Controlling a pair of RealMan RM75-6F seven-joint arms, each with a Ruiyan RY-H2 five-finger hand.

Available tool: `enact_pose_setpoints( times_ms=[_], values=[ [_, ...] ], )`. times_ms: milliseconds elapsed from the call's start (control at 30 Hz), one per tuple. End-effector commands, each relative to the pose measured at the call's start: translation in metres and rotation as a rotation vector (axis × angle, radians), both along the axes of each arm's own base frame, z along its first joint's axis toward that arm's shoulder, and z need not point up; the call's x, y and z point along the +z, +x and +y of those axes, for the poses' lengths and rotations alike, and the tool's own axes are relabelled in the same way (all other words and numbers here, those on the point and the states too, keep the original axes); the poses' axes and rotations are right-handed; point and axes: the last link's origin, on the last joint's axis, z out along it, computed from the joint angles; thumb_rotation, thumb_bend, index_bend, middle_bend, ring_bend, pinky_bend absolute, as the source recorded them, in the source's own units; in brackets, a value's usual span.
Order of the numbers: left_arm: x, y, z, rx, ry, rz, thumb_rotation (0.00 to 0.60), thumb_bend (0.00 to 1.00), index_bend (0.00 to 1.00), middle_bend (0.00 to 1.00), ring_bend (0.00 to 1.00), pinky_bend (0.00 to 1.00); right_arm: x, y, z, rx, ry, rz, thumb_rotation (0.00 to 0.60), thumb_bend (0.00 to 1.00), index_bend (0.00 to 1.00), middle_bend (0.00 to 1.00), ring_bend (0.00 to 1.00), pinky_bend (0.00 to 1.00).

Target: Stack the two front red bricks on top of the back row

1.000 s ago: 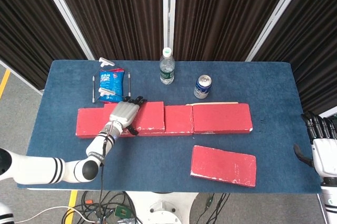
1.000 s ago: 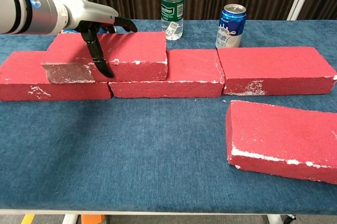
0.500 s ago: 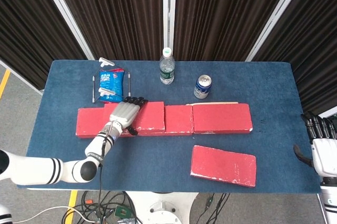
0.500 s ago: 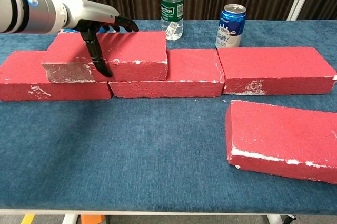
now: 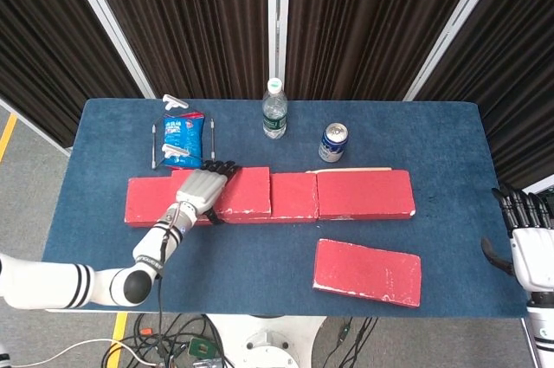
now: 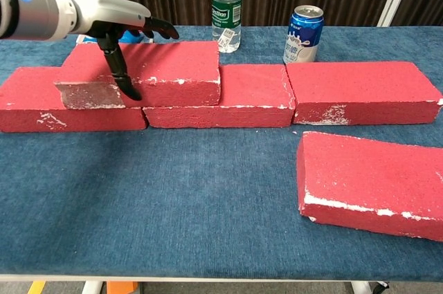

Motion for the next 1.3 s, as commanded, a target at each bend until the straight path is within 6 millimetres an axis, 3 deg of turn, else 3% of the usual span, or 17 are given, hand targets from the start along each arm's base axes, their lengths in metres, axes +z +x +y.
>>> enact_pose_setpoints(
  times_ms=[33,333,500,700,900,1100,1300],
  values=[
    [0.013,-0.007,-0.009,-0.001,0.019,0.004,0.600,0.00,0.01,0.00,0.00,0.00,0.000,0.008,0.005,0.018,0.034,-0.028,0.600,0.24,0.00,0.00,0.00,0.00],
    [0.069,-0.037,-0.054,0.001,0.126,-0.035,0.600,0.00,0.01,0.00,0.00,0.00,0.003,0.034,0.015,0.071,0.074,-0.032,0.600,0.16,0.00,0.00,0.00,0.00],
    [0.097,-0.066,-0.079,0.016,0.209,-0.026,0.600,0.00,0.01,0.00,0.00,0.00,-0.018,0.051,0.020,0.083,0.194,-0.019,0.600,0.10,0.00,0.00,0.00,0.00],
    [0.112,-0.109,-0.093,-0.018,0.314,-0.046,0.600,0.00,0.01,0.00,0.00,0.00,-0.049,0.067,0.022,0.070,0.350,-0.006,0.600,0.01,0.00,0.00,0.00,0.00],
    [0.131,-0.145,-0.104,-0.012,0.374,-0.066,0.600,0.00,0.01,0.00,0.00,0.00,-0.070,0.092,0.027,0.099,0.503,-0.045,0.600,0.00,0.00,0.00,0.00,0.00],
    [0.140,-0.171,-0.119,0.037,0.384,-0.101,0.600,0.00,0.01,0.00,0.00,0.00,-0.097,0.108,0.031,0.117,0.603,-0.002,0.600,0.00,0.00,0.00,0.00,0.00],
    [0.146,-0.185,-0.123,0.054,0.400,-0.131,0.600,0.00,0.01,0.00,0.00,0.00,-0.126,0.110,0.030,0.084,0.623,0.000,0.600,0.00,0.00,0.00,0.00,0.00]
  ],
)
